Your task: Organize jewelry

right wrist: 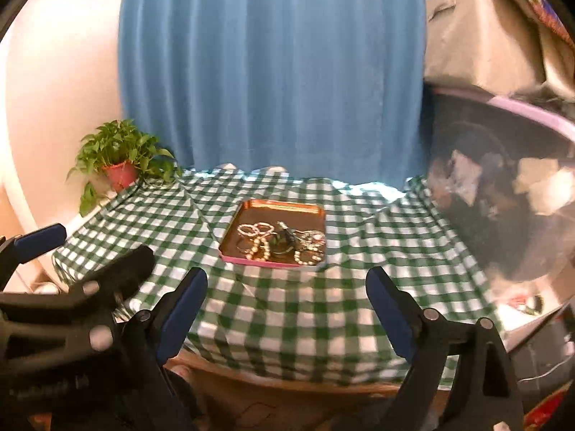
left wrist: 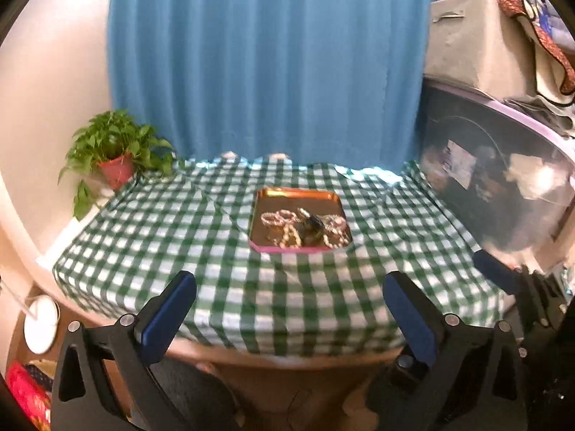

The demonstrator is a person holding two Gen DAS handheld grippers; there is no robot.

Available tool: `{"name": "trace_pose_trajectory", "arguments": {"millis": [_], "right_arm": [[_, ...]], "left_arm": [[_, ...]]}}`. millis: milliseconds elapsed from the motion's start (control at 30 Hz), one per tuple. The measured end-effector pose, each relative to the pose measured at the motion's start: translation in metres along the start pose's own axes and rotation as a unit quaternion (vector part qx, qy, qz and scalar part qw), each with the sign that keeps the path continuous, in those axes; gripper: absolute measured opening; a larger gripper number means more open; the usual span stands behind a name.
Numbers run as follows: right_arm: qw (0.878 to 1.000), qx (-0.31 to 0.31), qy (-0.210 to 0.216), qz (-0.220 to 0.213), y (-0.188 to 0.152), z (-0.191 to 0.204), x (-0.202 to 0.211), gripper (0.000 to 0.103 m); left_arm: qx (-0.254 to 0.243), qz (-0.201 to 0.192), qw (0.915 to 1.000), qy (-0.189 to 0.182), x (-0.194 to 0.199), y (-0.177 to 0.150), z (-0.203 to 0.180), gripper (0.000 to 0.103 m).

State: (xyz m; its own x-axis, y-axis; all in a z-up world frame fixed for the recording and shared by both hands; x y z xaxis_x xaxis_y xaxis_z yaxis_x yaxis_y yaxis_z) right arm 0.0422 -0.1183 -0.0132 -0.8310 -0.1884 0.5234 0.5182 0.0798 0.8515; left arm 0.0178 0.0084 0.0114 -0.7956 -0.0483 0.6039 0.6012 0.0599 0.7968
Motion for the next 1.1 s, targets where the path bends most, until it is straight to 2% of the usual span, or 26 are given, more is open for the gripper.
{"name": "trace_pose_trajectory", "arguments": {"millis": [133,233,1100], "right_arm": [[0.999,-0.036,0.020,0.028,-0.014,-0.007,0.014,0.088],[0.998,-0.044,0.015,0.037,-0.021,-0.008,0.018,0.089],[0.996,-0.062,0.019,0.062,-0.037,-0.008,0.015,0.087]], "left_arm": [[-0.012,0.013,0.9996,0.023,0.011,-0.008,-0.009,0.103],[-0.007,0.022,0.9991,0.037,0.013,-0.012,-0.009,0.103],[-0.017,0.040,0.9982,0.042,0.007,-0.020,-0.011,0.103]]}}
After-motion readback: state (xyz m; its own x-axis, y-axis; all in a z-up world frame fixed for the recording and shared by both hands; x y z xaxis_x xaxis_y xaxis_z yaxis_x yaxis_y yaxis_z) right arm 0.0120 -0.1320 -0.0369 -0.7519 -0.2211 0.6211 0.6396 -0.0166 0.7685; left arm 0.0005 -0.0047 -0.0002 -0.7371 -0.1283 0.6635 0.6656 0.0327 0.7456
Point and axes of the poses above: each gripper's, at about its wrist camera, not at the fingertips, and x roughly against the way its jaws point, z to its left, y to its top, the point moved 2 cm from there along -x, roughly the way its jaws point, and after that the axes turned 3 degrees about y, right-handed, at the moved point
